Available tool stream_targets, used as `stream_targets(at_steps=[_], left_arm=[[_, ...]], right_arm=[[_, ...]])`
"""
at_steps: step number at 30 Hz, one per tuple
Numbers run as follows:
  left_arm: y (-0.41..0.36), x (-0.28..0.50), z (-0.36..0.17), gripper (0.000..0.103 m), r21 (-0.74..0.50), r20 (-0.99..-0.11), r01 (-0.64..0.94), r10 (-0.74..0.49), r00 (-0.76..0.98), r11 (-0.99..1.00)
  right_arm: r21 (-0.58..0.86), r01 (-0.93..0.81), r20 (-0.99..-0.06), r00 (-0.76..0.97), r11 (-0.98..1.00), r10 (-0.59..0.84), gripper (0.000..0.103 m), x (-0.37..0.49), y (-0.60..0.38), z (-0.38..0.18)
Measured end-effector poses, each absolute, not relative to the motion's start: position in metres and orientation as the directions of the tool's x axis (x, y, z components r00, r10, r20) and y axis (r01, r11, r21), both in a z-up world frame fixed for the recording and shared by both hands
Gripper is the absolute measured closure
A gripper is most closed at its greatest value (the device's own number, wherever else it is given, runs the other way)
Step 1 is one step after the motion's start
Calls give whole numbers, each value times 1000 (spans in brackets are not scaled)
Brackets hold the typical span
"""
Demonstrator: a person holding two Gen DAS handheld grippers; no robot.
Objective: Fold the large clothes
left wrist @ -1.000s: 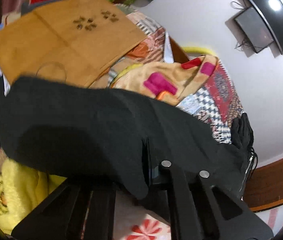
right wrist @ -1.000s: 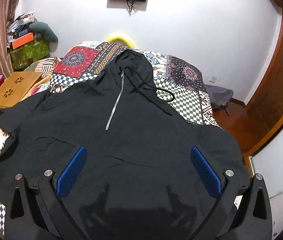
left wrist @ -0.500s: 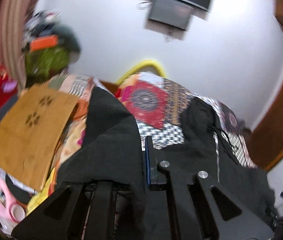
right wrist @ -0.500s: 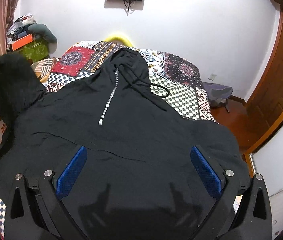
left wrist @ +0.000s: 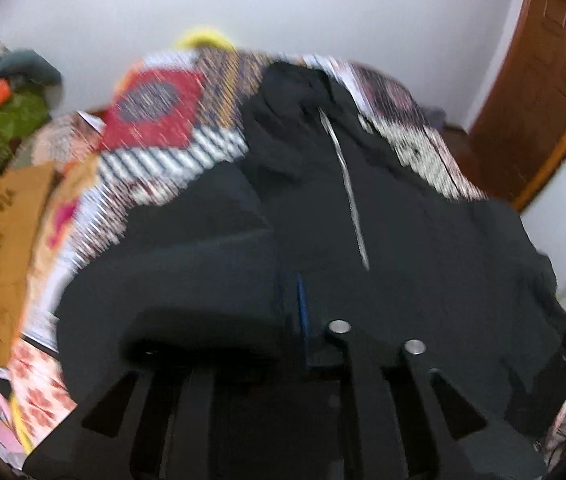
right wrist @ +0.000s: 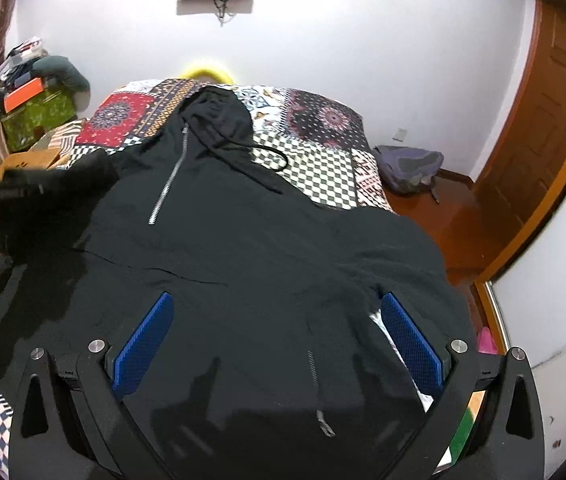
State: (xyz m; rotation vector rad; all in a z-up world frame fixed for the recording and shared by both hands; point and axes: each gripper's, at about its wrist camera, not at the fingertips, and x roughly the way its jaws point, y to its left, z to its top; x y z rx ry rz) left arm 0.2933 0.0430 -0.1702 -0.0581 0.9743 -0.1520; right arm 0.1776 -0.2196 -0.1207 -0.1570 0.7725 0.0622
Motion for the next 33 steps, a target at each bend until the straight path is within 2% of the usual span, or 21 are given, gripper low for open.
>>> stream_targets(at_steps=[2, 5, 9, 13, 16, 22, 25, 28, 33], left_arm=[[31, 290, -187, 63, -140, -844, 117, -181, 505, 983], [21, 280, -204, 48, -162, -864, 128, -204, 461, 978], [13, 267, -220, 46, -156, -891, 138, -200, 407, 978], [23, 255, -214, 45, -184, -886, 131, -222, 408, 974], [44, 246, -198, 44, -235, -863, 99, -255, 436, 967], [101, 217, -161, 32, -251, -803, -6, -205, 560, 968], [137, 207, -154, 32, -281, -780, -77, -181, 600, 957], [171, 198, -157, 32, -322, -769, -150, -166, 617, 935], [209, 195, -188, 32, -467, -763, -238, -251, 596, 852]], right_arm=[[-117, -102, -699, 715, 988, -9, 0, 177, -225, -121], [-109, -89, -700, 714, 990, -13, 0, 176, -229, -121], [-100, -87, -697, 717, 991, -7, 0, 173, -231, -119], [-104, -97, -693, 721, 990, -2, 0, 173, -226, -118], [-108, -108, -689, 725, 988, 4, 0, 171, -221, -117], [-106, -127, -692, 722, 986, 18, 0, 174, -209, -119], [-114, -140, -695, 719, 984, 22, 0, 174, -203, -120], [-126, -150, -694, 720, 981, 21, 0, 172, -198, -120], [-147, -152, -692, 722, 977, 9, 0, 172, -192, -119]])
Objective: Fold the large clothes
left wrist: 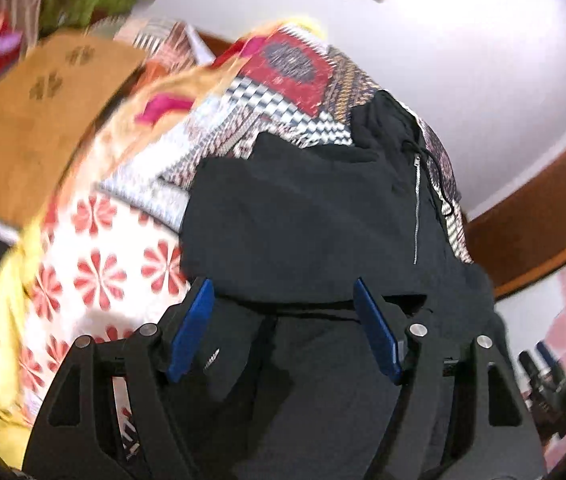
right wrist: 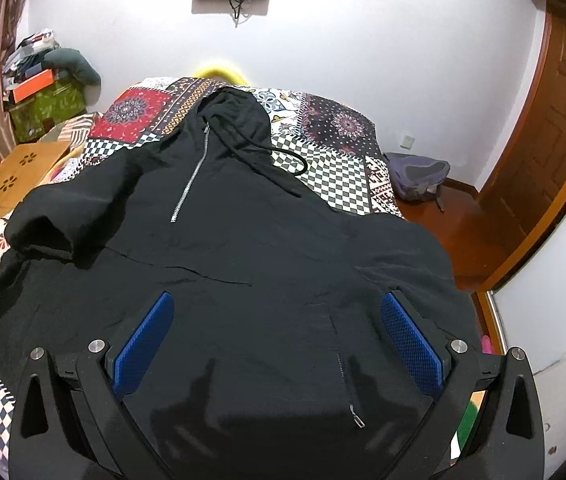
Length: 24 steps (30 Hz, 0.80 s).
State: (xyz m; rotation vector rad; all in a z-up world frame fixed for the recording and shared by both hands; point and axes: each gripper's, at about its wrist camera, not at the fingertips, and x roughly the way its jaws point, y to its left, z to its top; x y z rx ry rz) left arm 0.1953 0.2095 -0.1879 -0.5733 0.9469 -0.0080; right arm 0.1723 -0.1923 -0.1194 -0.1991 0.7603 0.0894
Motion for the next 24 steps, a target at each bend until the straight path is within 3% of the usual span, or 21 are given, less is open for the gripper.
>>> stream_targets(at_steps=[7, 12, 15, 17, 19, 24], left_arm=[[215, 205, -237, 32, -628, -719, -284, -399, 570, 725], [226, 221, -251, 37, -652, -704, -329, -385, 597, 683], [228, 228, -253, 58, -598, -740, -360, -320, 592, 716], [227, 234, -250, 80, -545, -767, -379, -261, 587, 748], [225, 239, -244, 91, -528, -768, -377, -238, 594, 761], [211, 251, -208, 101, -474, -741, -320, -176, 648, 820]], right_arm=[[-158, -148, -696, 718, 976, -3, 0, 173, -189, -120], [-176, -148, -699, 715, 973, -18, 0, 174, -188, -123], [-182, -150, -706, 708, 972, -23, 0, 176, -187, -127], [-184, -152, -708, 706, 971, -23, 0, 176, -186, -128], [-184, -154, -707, 707, 971, -22, 0, 176, -186, -128], [-174, -149, -702, 712, 973, -16, 0, 175, -191, -126]])
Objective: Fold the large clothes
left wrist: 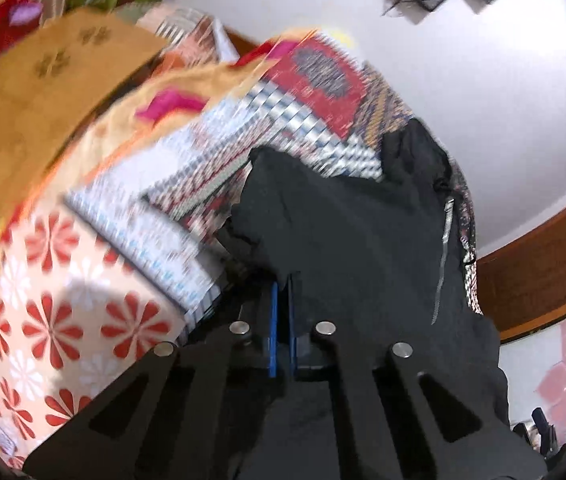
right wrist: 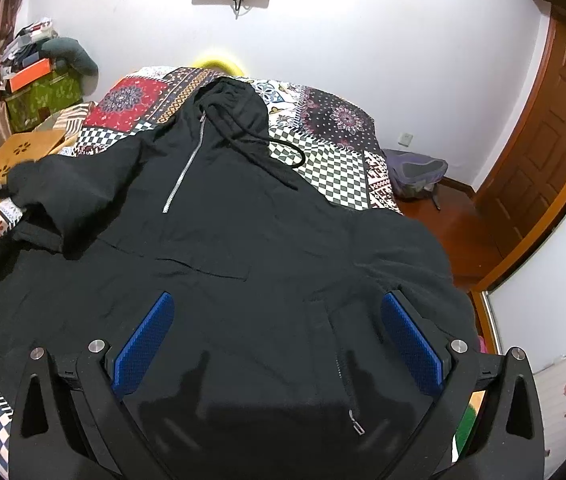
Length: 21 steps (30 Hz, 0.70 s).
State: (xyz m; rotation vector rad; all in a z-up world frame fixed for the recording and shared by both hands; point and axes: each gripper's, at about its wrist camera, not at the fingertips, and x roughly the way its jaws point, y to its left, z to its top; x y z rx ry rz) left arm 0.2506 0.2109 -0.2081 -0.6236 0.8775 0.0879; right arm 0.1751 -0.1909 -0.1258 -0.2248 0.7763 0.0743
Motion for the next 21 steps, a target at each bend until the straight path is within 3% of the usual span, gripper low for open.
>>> stream_targets(at_steps=[6, 12, 21], left_arm=[[165, 266, -138, 102, -451, -636, -177, -176, 752, 874], [92, 280, -97, 102, -447, -548, -14, -261, 795, 895], [-46, 303, -103, 102, -420, -581, 236, -459, 672, 876]], right_arm=[[-174, -140, -691, 722, 975, -20, 0, 171, -200, -122], [-160, -107, -685, 728, 981, -32, 0, 171, -217, -119], [-166, -52, -674, 735, 985, -75, 0, 169, -248, -114]])
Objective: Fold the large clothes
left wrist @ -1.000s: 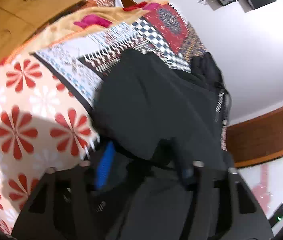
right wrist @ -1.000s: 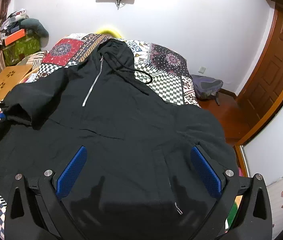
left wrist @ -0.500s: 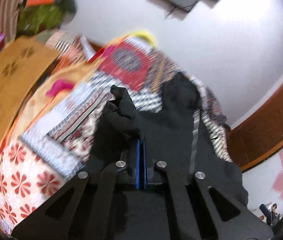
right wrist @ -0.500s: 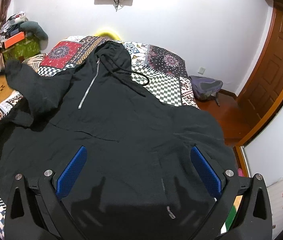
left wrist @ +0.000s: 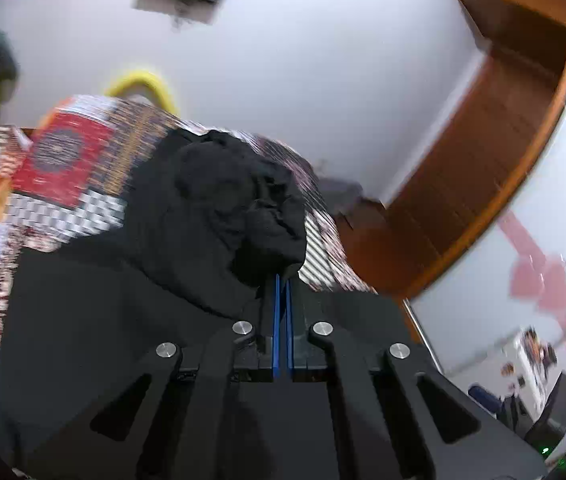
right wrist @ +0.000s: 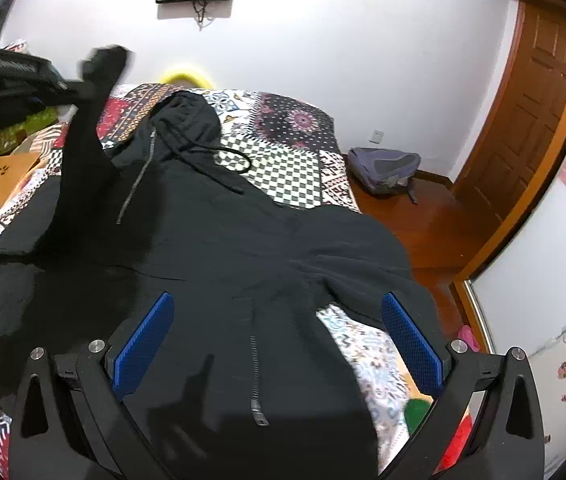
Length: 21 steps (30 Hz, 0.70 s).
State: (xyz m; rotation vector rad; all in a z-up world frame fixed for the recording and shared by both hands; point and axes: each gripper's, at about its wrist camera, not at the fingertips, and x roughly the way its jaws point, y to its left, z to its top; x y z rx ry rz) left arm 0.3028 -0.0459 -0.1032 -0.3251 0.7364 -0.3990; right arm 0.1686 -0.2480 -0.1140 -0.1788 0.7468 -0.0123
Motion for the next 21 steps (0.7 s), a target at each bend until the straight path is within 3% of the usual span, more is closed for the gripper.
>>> stream_targets(at_steps=[12, 15, 17, 21], left_arm=[[-143, 307, -204, 98, -373, -816, 368, -490, 308, 852], [-142, 302, -208, 89, -396, -817, 392, -513, 263, 831], [-139, 295, -203, 73, -383, -819, 406, -508, 266, 830], [-132, 284, -186, 66, -330, -812, 415, -479, 334, 848]], right_arm=[[-159, -13, -708, 698, 987, -105, 0, 176, -269, -126], [-145, -9, -722, 684, 989, -100, 0, 178, -271, -130], [-136, -6, -728, 679, 991, -96, 0, 178, -272, -131], [-119, 5, -721, 687, 993, -90, 0, 176, -277, -124]])
